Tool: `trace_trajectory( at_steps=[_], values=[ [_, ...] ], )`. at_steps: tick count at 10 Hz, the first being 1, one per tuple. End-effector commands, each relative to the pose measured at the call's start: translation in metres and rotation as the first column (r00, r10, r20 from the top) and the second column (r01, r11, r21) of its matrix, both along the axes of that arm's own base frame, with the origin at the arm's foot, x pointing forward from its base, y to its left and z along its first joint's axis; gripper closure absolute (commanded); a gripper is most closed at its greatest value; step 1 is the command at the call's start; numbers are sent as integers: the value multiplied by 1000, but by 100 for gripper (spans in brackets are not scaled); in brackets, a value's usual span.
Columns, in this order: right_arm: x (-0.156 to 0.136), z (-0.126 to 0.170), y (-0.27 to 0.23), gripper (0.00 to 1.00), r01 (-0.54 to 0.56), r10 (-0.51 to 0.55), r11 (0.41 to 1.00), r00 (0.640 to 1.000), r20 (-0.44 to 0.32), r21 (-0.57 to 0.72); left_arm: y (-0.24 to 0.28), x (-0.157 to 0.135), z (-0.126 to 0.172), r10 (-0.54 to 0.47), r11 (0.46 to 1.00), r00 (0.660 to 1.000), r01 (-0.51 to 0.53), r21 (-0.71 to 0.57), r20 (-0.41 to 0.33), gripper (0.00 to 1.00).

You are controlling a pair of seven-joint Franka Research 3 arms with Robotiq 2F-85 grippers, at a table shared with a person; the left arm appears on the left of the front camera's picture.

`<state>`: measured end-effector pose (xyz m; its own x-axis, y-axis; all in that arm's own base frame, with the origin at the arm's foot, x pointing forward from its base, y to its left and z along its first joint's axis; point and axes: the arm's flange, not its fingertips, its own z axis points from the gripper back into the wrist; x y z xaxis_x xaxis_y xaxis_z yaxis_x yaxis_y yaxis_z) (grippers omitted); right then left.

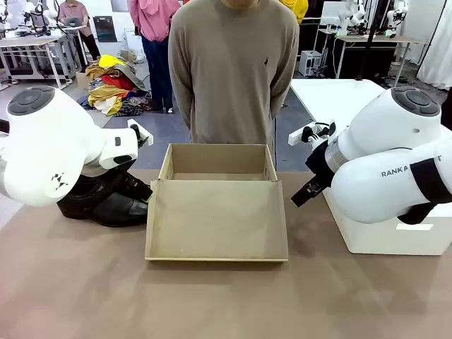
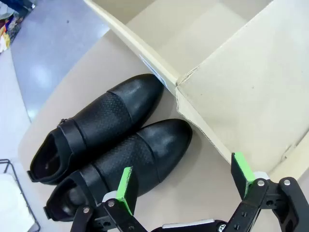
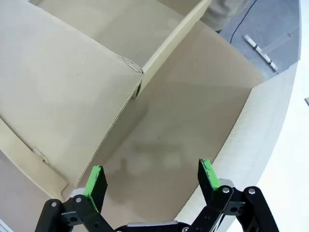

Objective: Pack the shoes into the box.
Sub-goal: Place one shoe of the Shoes into the Shoes Box.

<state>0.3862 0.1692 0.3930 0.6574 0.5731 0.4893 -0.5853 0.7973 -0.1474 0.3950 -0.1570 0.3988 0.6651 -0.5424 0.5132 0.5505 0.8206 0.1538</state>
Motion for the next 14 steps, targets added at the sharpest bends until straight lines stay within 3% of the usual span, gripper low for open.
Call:
trace_trajectory(
  at_steps=[1,14],
  values=[
    [0,0,0,0,1,-1,1000,1000,1,1,1,1,1,1,1000,1000,-1,-1,7,0],
    [0,0,0,0,1,-1,1000,1000,1,1,0,0,0,0,1000,1000,0,0,0,0]
  ],
)
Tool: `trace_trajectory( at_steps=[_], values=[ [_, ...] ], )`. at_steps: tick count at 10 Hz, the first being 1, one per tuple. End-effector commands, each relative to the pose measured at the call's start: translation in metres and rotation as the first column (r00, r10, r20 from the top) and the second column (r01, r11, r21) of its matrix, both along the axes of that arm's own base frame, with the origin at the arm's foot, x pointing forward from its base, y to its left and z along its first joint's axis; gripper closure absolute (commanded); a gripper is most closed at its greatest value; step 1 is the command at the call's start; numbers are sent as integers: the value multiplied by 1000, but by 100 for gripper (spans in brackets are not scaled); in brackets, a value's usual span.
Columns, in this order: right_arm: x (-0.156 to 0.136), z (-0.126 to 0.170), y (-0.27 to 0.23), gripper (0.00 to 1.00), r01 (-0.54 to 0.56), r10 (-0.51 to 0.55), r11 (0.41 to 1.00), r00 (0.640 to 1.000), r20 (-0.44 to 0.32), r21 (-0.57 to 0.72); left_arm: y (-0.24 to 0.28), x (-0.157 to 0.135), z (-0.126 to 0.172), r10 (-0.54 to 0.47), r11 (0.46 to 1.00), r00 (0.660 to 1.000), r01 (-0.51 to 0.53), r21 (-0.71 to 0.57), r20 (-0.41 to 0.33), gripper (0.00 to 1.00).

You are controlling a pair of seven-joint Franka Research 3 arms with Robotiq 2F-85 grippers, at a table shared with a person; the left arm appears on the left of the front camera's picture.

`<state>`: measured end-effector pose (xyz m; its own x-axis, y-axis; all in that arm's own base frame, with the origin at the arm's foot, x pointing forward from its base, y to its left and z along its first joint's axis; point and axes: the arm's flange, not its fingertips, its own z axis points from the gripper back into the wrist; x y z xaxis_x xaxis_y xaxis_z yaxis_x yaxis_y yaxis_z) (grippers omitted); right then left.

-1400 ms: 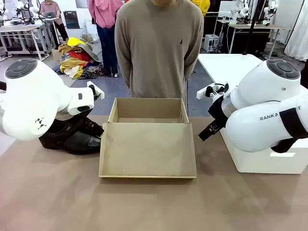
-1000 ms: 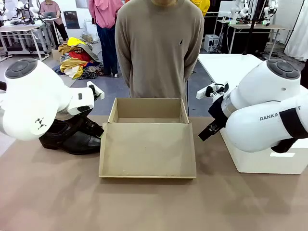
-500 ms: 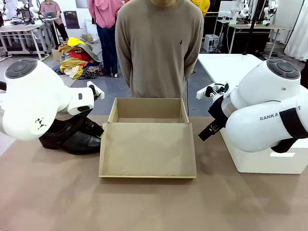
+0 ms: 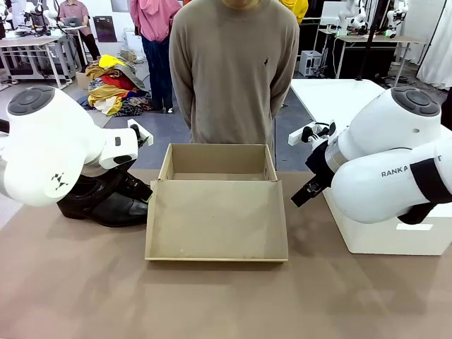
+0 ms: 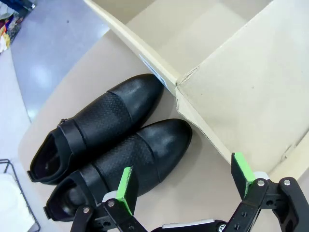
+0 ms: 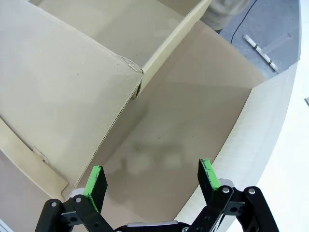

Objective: Pack the shoes into the box.
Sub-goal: Place one shoe of the Shoes into the Shoes Box.

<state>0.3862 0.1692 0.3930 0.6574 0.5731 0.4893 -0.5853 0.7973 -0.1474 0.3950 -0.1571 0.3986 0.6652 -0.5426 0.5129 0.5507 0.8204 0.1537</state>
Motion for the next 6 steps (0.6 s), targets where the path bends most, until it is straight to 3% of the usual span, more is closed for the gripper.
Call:
trace_trajectory(
  at_steps=[1,4,6],
  values=[
    [0,0,0,0,0,0,1000,1000,0,0,5,-1,7,9,1000,1000,-9,-3,9,0],
    [0,34,-13,0,-88,88,994,996,2,57,23,-3,43,-8,1000,998,8,-11,54,0],
    [-1,59,-25,0,-165,165,981,986,17,97,37,-6,71,-78,996,994,80,-35,75,0]
  ],
)
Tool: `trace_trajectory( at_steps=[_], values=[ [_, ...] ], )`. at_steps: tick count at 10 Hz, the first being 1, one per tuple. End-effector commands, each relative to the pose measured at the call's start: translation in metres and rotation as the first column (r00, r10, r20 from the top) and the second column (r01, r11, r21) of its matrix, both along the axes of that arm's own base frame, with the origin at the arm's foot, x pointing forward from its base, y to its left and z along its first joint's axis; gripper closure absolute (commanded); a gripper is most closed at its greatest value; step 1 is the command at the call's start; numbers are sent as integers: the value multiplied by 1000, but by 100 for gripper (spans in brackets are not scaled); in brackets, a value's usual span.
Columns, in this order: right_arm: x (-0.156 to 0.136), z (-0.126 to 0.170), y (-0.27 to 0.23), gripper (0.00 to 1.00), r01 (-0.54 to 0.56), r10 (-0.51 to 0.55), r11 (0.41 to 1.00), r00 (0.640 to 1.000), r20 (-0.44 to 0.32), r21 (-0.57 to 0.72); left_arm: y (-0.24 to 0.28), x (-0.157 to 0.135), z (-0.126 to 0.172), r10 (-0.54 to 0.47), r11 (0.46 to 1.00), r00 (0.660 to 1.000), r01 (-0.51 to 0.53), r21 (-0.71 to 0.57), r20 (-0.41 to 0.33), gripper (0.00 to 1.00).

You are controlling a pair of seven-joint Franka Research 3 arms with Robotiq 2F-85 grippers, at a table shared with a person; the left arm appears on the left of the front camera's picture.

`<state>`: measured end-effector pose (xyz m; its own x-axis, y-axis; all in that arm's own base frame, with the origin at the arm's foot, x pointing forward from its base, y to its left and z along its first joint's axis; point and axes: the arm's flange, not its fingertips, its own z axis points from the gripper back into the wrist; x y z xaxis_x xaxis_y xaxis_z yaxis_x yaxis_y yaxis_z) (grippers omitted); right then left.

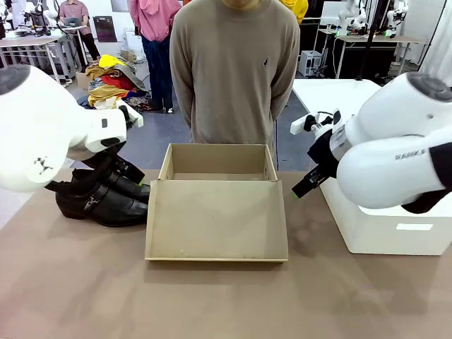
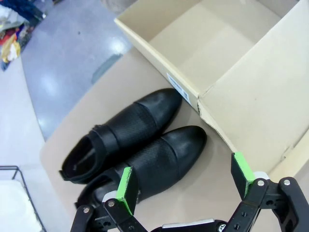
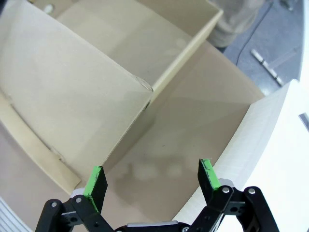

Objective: Pack the shoes into the box.
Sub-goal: Place one shoe of the Shoes into the Shoes Box.

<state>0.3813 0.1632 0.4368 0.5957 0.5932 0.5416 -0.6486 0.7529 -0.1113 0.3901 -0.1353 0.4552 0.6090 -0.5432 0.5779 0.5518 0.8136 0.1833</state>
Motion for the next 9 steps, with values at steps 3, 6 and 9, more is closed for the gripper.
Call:
trace_trajectory(
  at_steps=[3,6,9],
  values=[
    [3,44,-43,0,-189,185,980,981,55,66,36,-2,42,-254,967,967,254,-38,7,0],
    [4,59,-71,0,-297,284,945,953,109,134,60,1,61,-385,919,922,386,-83,31,0],
    [6,67,-98,0,-376,359,900,926,116,218,88,2,62,-466,873,882,471,-126,64,0]
  ],
)
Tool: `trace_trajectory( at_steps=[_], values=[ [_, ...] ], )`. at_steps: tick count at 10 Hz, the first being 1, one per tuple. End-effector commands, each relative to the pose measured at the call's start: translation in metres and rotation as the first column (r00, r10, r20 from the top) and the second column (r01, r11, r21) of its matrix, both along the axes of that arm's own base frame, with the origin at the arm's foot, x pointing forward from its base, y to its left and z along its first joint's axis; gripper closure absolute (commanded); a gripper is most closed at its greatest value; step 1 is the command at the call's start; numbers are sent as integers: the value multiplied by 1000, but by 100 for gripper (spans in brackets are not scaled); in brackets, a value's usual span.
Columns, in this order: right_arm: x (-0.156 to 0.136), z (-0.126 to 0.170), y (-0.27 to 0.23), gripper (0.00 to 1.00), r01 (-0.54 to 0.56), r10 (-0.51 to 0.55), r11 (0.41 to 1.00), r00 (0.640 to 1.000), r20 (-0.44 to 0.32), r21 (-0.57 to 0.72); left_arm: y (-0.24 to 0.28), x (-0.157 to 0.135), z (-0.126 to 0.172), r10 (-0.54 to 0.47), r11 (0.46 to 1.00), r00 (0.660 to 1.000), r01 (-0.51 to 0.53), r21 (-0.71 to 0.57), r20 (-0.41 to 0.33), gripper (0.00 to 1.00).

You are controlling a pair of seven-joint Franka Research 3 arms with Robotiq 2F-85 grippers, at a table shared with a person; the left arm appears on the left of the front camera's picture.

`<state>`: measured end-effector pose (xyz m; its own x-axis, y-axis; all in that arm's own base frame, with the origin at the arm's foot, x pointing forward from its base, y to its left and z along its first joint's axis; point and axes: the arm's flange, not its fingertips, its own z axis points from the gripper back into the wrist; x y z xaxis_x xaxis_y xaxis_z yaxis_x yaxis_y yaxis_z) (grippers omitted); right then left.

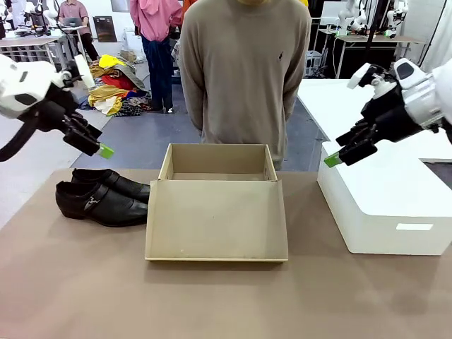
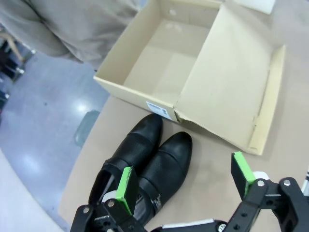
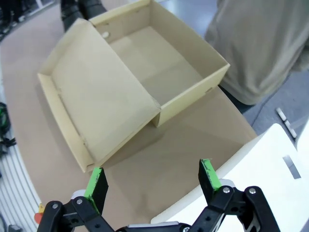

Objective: Pack the shoes into the box.
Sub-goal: Place one shoe of the Shoes into the Shoes Box.

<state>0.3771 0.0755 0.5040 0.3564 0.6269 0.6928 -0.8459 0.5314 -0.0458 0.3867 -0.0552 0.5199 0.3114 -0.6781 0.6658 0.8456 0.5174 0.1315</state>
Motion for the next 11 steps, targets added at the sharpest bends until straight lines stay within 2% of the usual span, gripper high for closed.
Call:
trace_trajectory(
  at_steps=[1,4,6,7,11],
  values=[
    [10,1,-15,0,-79,79,995,997,-4,56,14,6,-2,-76,996,997,75,-49,-17,0],
    [11,-1,-21,0,-118,120,989,993,-20,85,31,9,-4,-127,989,991,125,-75,-34,0],
    [9,-2,-18,0,-111,113,991,993,-20,71,32,12,-2,-87,992,995,82,-92,-47,0],
    [3,0,-19,0,-91,94,993,995,-42,78,29,3,-6,-100,993,994,97,-71,-38,0],
    [3,0,-19,0,-91,94,993,995,-42,78,29,3,-6,-100,993,994,97,-71,-38,0]
  ],
)
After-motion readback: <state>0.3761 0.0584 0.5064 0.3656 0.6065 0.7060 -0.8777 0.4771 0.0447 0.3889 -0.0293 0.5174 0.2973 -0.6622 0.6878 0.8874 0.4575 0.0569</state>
